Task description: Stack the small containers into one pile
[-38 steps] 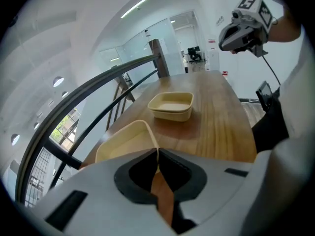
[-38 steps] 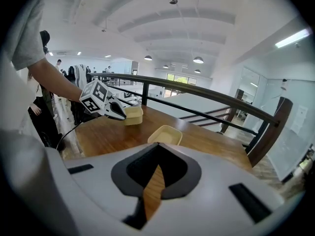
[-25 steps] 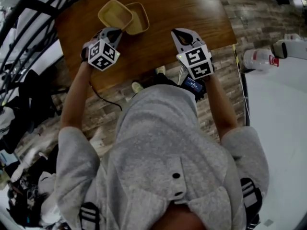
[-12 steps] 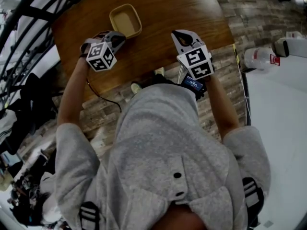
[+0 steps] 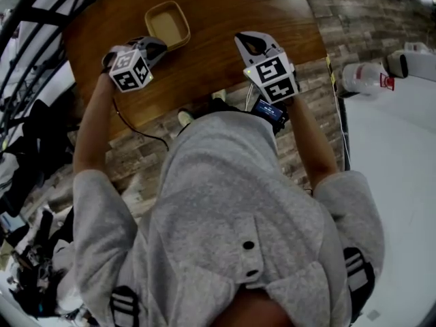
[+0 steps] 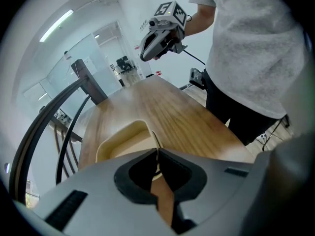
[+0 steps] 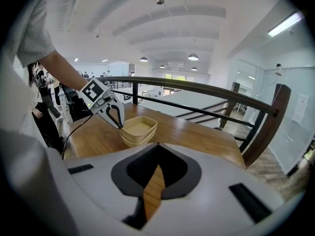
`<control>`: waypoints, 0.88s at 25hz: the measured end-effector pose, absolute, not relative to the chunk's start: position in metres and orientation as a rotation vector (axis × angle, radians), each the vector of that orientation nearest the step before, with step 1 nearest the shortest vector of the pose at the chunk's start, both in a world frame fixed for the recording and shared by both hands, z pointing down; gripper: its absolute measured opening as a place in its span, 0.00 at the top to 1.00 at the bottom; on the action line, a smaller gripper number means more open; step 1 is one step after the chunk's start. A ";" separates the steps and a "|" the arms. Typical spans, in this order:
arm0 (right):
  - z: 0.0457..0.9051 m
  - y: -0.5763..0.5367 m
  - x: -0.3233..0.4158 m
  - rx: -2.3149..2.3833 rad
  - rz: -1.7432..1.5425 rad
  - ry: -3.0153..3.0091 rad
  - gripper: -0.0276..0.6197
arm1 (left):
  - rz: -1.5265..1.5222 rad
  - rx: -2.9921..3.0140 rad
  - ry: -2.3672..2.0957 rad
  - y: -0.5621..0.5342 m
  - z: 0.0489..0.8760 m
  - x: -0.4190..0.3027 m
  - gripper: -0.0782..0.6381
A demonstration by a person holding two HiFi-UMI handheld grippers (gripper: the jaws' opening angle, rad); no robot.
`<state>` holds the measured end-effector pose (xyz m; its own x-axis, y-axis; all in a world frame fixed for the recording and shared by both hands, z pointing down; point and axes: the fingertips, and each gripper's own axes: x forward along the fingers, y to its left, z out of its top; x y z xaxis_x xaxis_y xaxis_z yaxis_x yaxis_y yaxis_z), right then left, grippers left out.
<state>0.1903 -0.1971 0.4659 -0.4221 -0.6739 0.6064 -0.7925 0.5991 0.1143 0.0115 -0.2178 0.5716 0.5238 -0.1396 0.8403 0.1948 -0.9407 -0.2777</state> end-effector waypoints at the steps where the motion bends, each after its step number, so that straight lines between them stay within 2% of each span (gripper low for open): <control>1: 0.467 -0.197 0.193 1.152 0.254 -2.210 0.93 | -1.391 -2.428 -0.059 -0.215 0.574 0.013 0.85; 11: 0.474 -0.205 0.211 1.131 0.265 -2.230 0.93 | -1.448 -2.444 0.042 -0.224 0.589 0.024 0.85; 12: 0.475 -0.206 0.212 1.127 0.265 -2.232 0.93 | -1.456 -2.464 0.087 -0.226 0.590 0.024 0.84; 14: 0.474 -0.208 0.210 1.116 0.269 -2.245 0.93 | -1.456 -2.547 0.192 -0.230 0.588 0.023 0.72; 22: 0.473 -0.221 0.195 1.066 0.252 -2.297 0.93 | -1.299 -2.859 0.705 -0.258 0.555 0.005 0.69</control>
<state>0.1946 -0.2210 0.4729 -0.5064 -0.6353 0.5830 -0.7467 0.6613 0.0719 0.0055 -0.2575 0.5549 0.5788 -0.3579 0.7327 -0.4197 -0.9012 -0.1087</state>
